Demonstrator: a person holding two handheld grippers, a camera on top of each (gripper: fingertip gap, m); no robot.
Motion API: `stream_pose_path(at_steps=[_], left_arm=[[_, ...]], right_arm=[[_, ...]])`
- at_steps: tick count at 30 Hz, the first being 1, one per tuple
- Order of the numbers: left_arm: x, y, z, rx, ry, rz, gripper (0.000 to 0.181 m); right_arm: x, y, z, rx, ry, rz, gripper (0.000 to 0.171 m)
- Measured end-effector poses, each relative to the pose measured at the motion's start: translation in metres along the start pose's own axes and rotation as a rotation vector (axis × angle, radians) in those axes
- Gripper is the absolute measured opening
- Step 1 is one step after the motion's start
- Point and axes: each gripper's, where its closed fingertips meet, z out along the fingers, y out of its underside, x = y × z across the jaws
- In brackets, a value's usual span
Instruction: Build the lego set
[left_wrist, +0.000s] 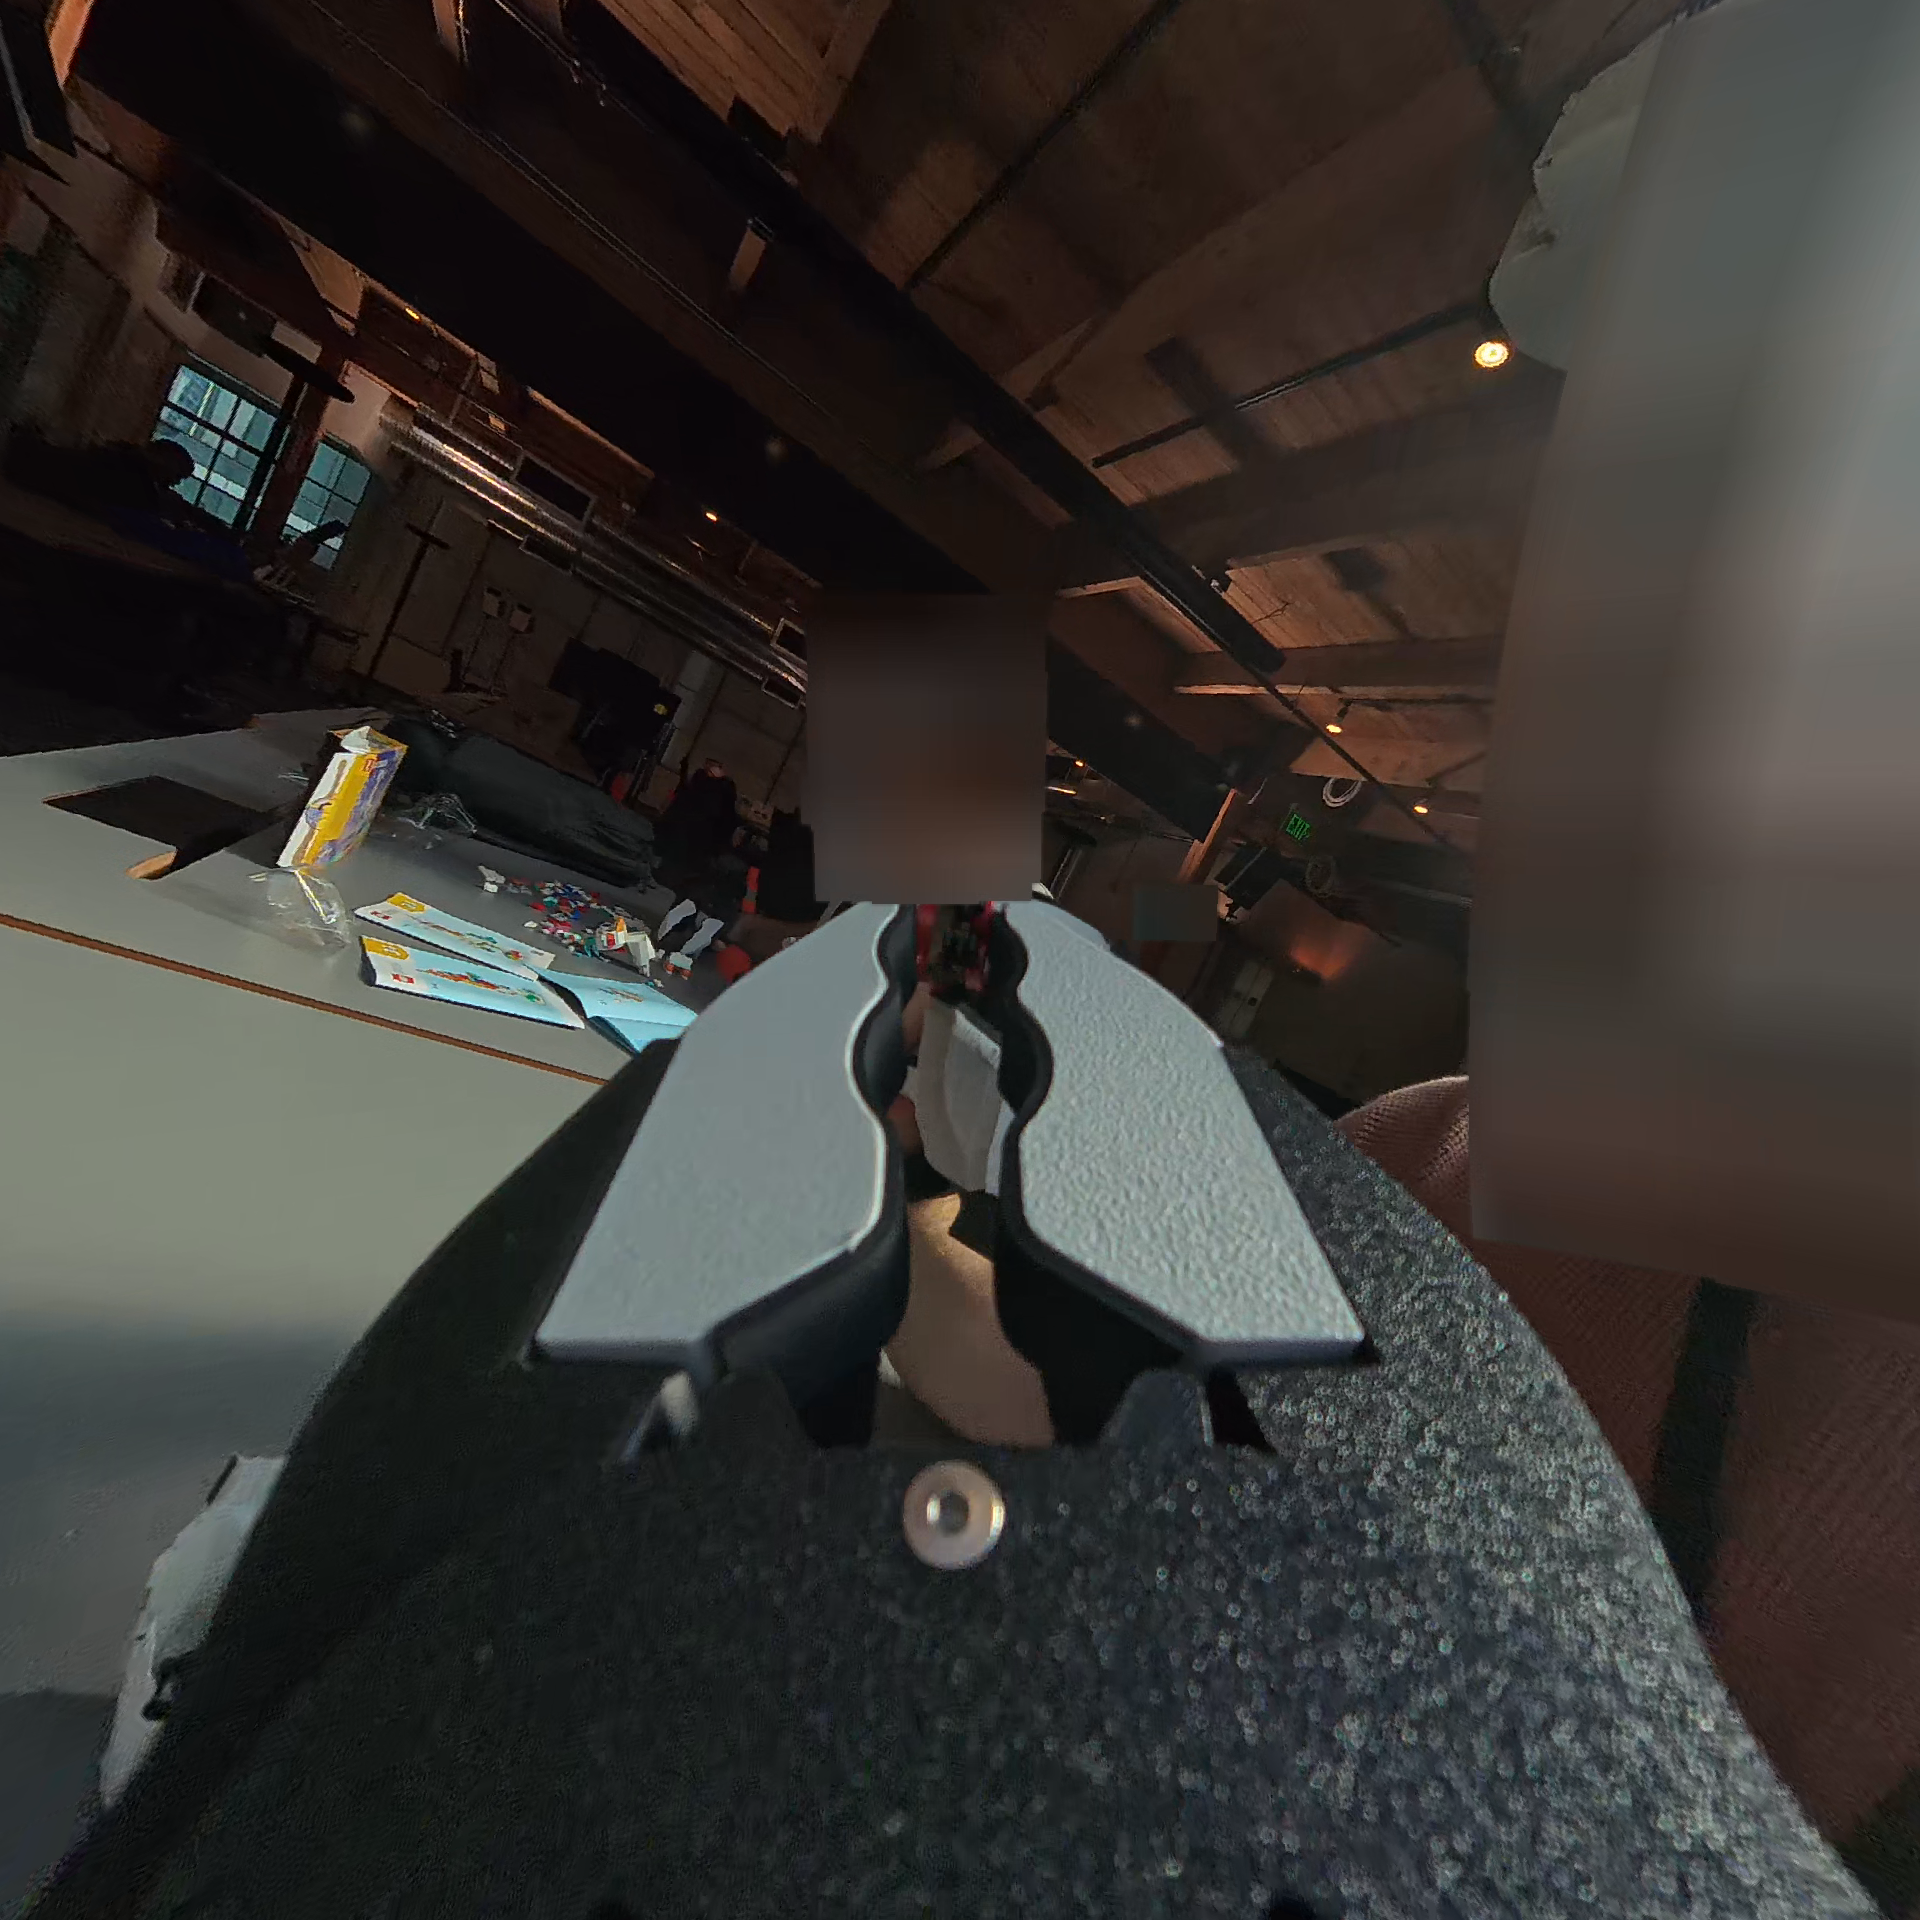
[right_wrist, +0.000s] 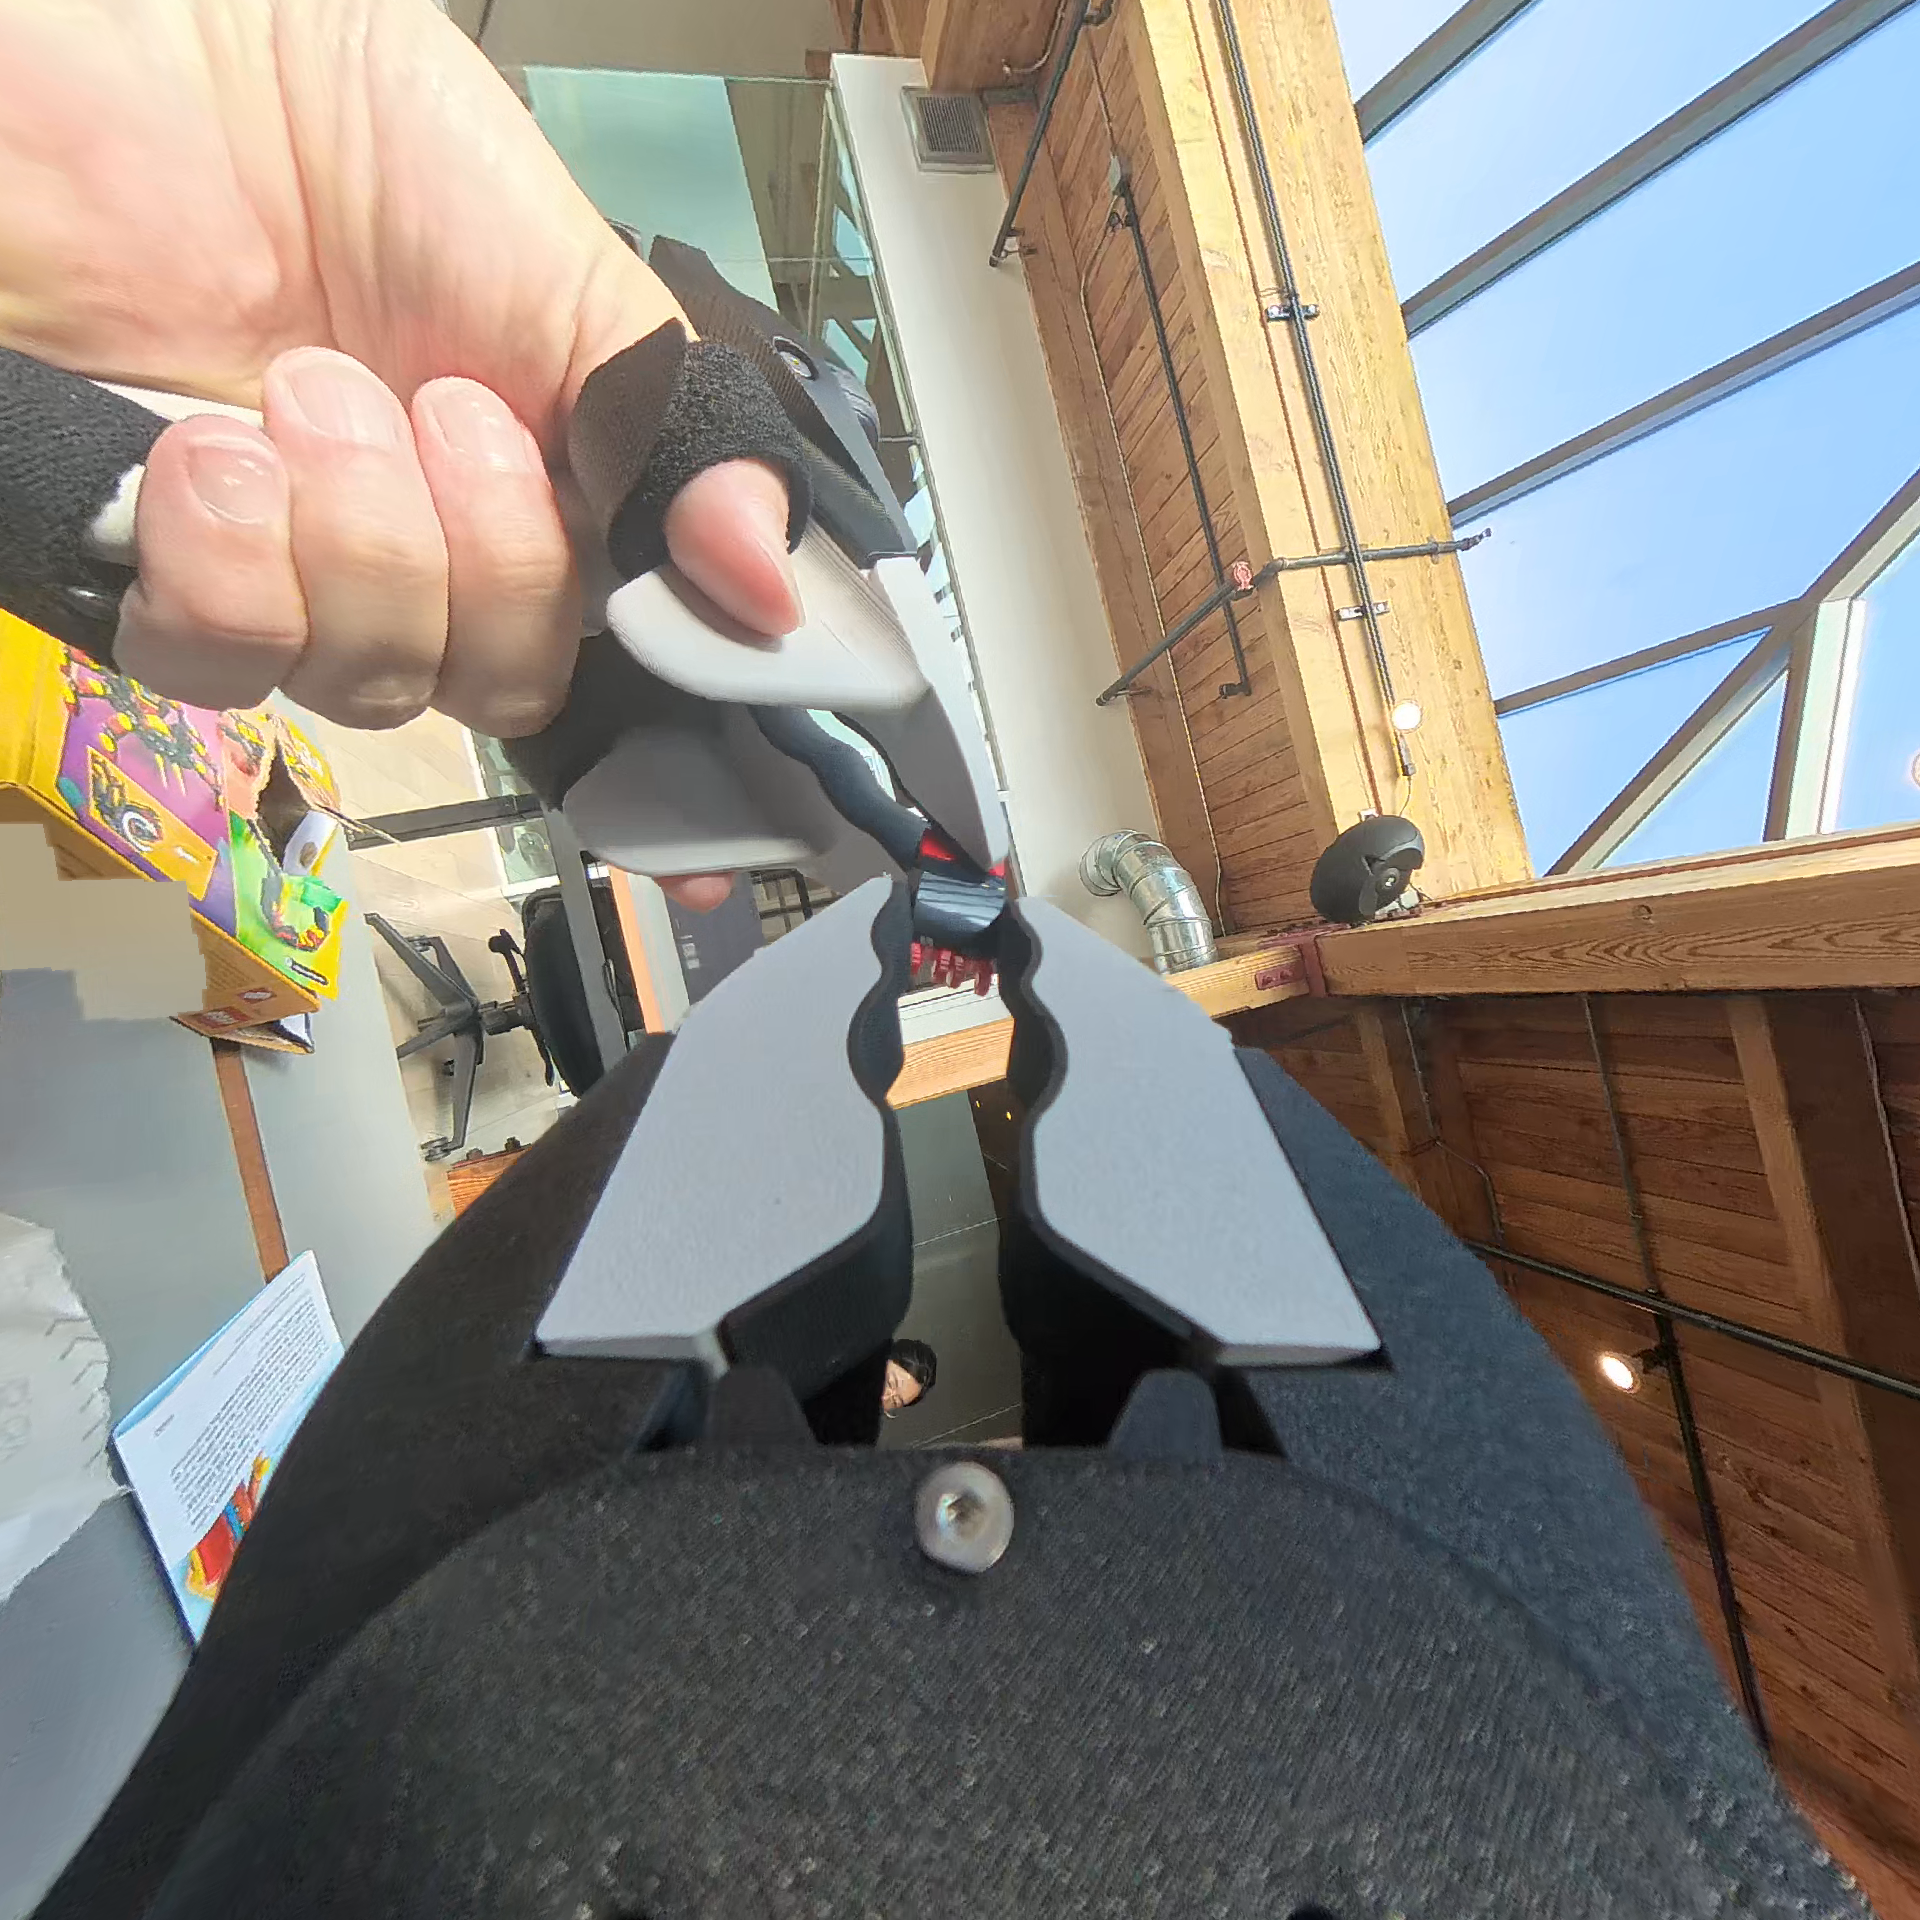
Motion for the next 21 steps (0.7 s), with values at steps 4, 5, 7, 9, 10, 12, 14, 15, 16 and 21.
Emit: stream_pose_path(at_steps=[4,5,7,9,10,12,14,15,16,21], left_arm=[[0.001,0.000,0.000,0.015,0.029,-0.039,0.012],[0.001,0.000,0.000,0.014,0.030,-0.039,0.012],[-0.001,0.000,0.000,0.030,0.045,-0.073,0.012],[0.002,0.000,0.001,0.032,0.069,-0.090,0.012],[0.004,0.000,0.002,0.030,0.075,-0.087,0.012],[0.004,0.000,0.001,0.041,0.090,-0.106,0.012],[0.002,0.000,0.001,0.055,0.099,-0.129,0.012],[0.003,0.000,0.002,0.058,0.104,-0.130,0.012],[0.003,0.000,0.002,0.059,0.103,-0.125,0.012],[-0.007,-0.011,-0.003,0.089,-0.051,0.014,0.012]], right_arm=[[0.001,-0.002,-0.001,0.016,0.024,-0.010,0.015],[0.001,-0.002,-0.001,0.018,0.023,-0.015,0.015],[0.000,-0.001,-0.001,0.016,0.024,-0.020,0.015],[0.002,-0.004,-0.003,0.030,0.039,-0.024,0.015],[0.004,-0.006,-0.003,0.036,0.049,-0.025,0.015],[0.004,-0.007,-0.004,0.041,0.055,-0.027,0.015],[0.003,-0.007,-0.003,0.044,0.048,-0.009,0.015],[0.004,-0.008,-0.003,0.048,0.053,0.002,0.015],[0.005,-0.008,-0.004,0.050,0.047,0.014,0.015],[0.001,0.004,0.010,0.001,-0.056,0.324,0.016]])
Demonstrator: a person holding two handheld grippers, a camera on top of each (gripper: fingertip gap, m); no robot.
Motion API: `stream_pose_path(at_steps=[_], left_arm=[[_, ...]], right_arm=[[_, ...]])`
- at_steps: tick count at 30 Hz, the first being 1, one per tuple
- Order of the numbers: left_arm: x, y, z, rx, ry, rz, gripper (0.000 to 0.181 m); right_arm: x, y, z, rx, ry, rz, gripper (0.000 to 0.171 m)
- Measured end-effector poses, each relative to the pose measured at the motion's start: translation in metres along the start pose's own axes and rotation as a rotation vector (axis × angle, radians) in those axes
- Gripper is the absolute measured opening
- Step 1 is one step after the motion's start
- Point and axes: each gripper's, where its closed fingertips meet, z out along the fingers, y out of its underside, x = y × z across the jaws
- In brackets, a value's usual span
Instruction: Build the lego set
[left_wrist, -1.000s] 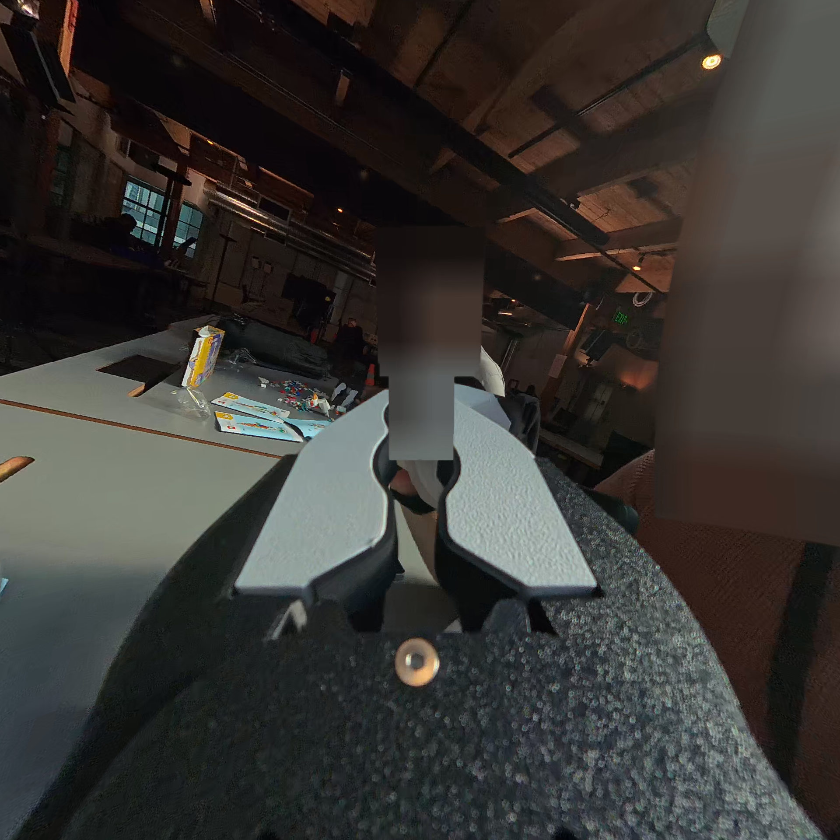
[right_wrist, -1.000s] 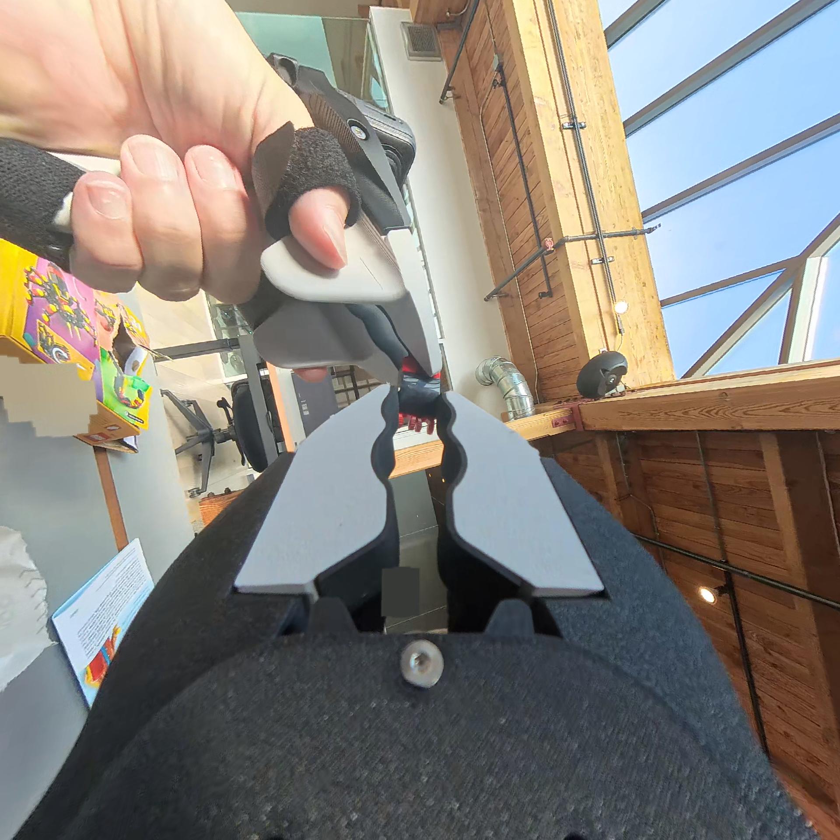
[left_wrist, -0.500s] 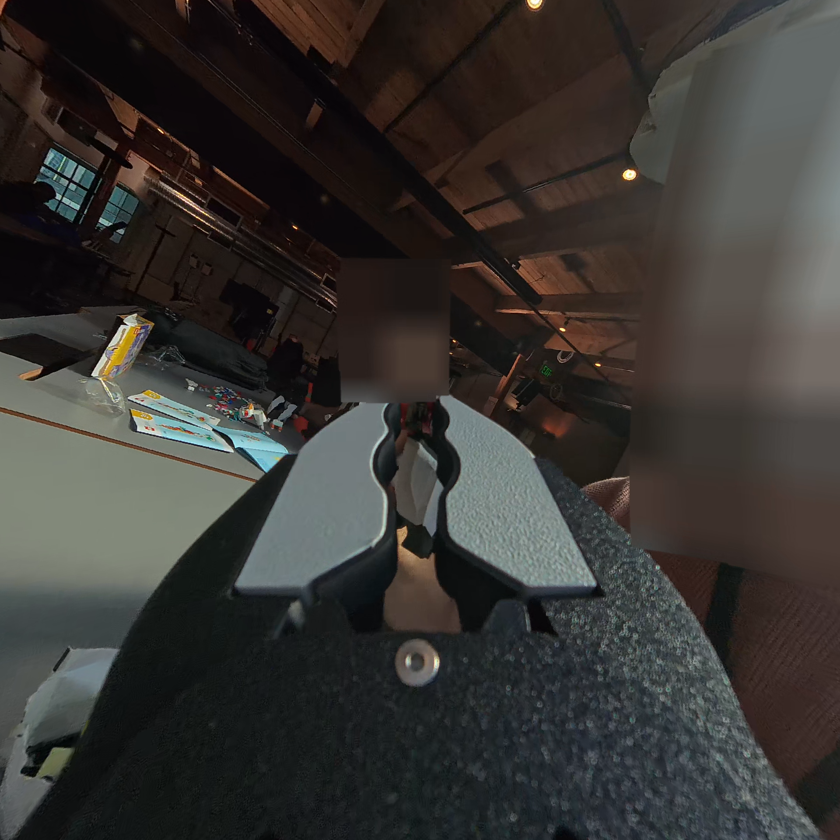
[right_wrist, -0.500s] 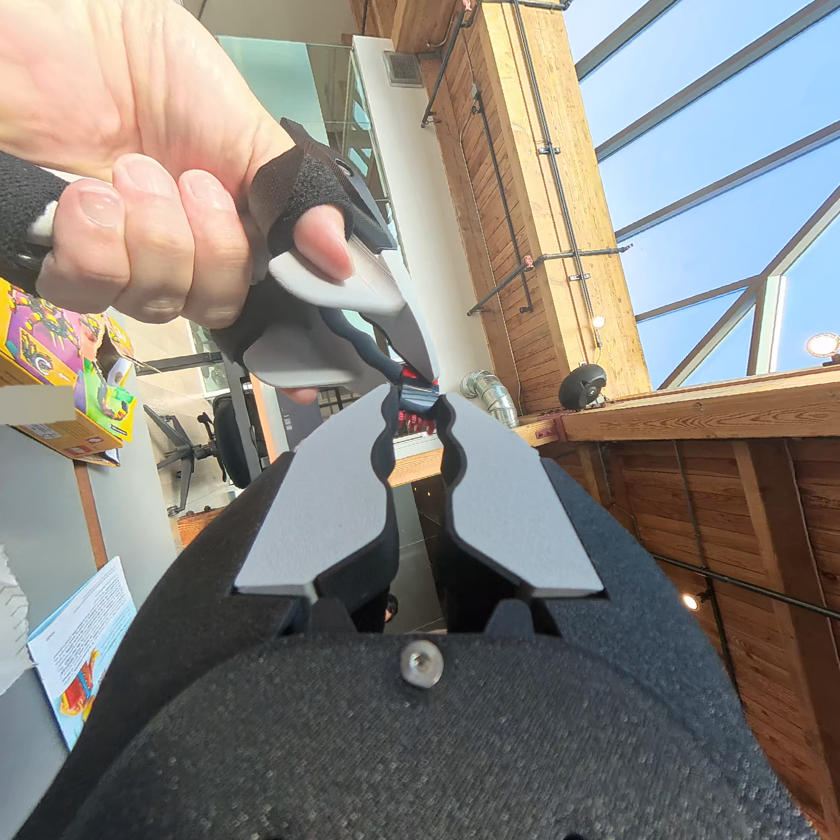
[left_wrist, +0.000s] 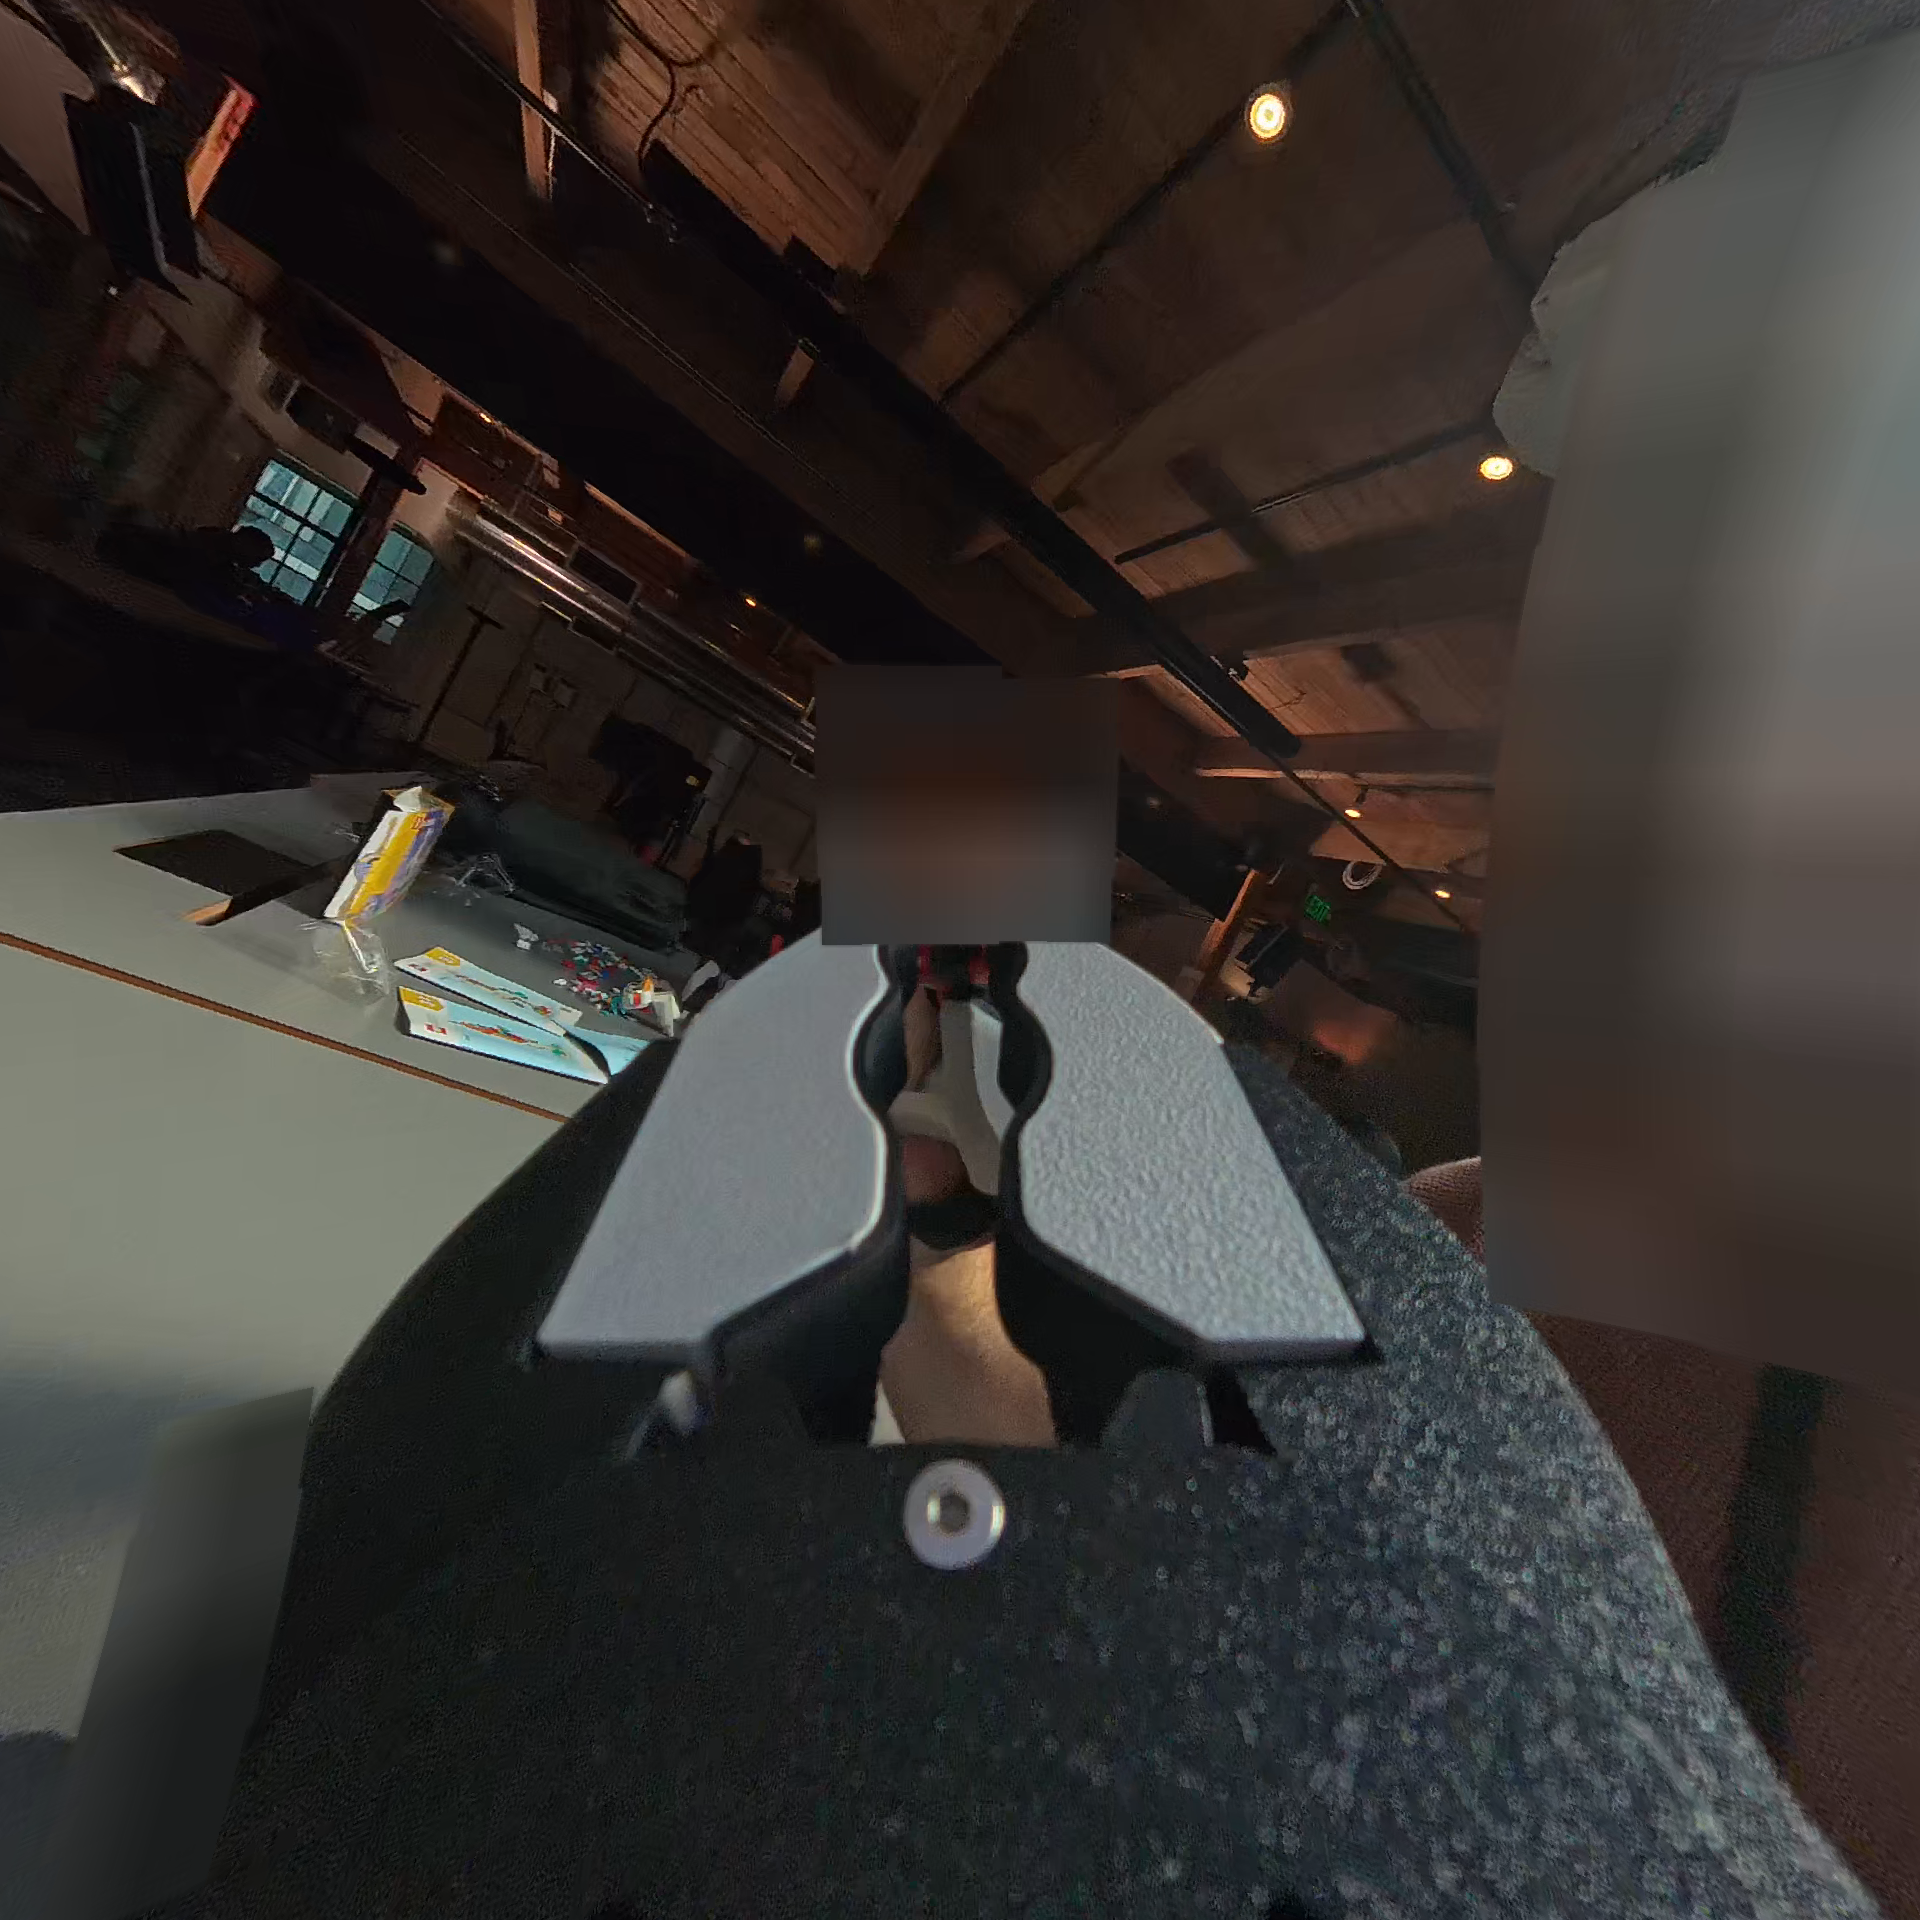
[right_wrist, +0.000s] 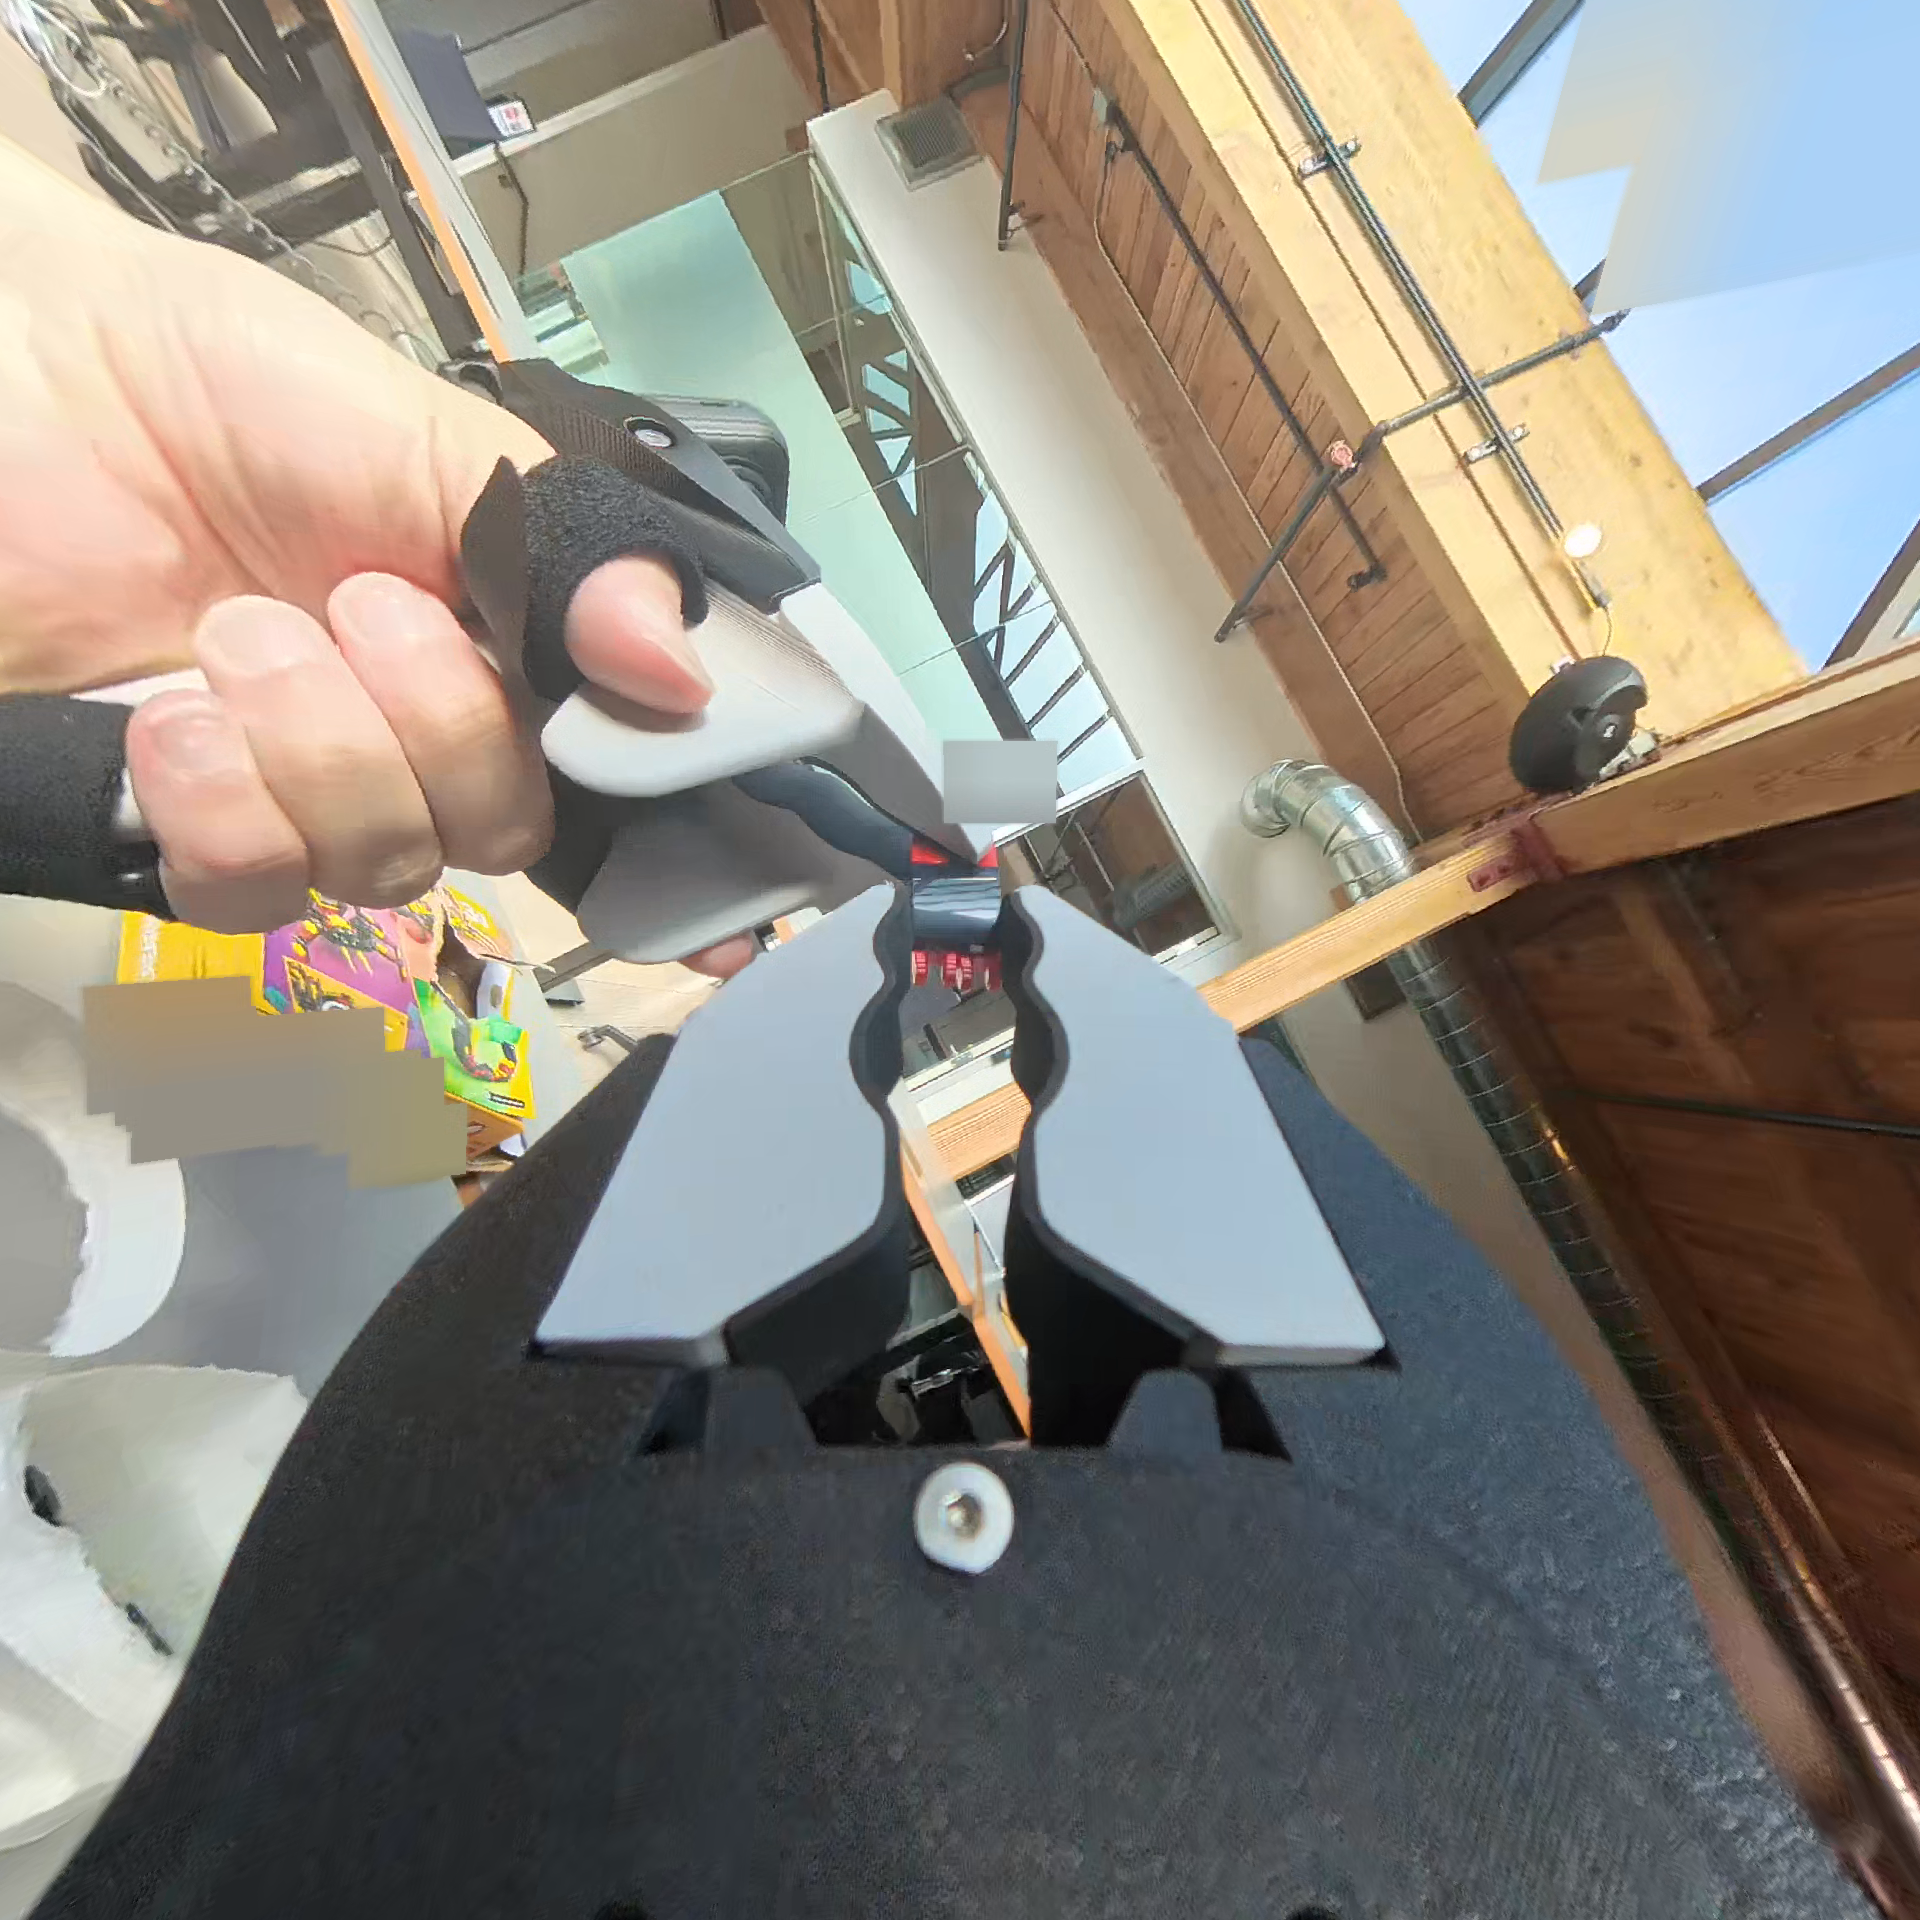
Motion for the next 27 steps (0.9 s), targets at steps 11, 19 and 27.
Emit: stream_pose_path(at_steps=[11,19,27], left_arm=[[0.015,-0.003,0.009,-0.077,-0.304,0.580,0.012],[0.024,-0.001,0.013,-0.015,-0.216,0.438,0.012],[0.000,-0.015,-0.002,0.108,-0.278,0.274,0.012]], right_arm=[[0.011,-0.007,0.003,-0.114,0.008,0.065,0.016],[0.015,-0.015,-0.005,-0.063,0.095,-0.069,0.016],[0.011,-0.035,-0.013,0.069,0.131,-0.142,0.016]])
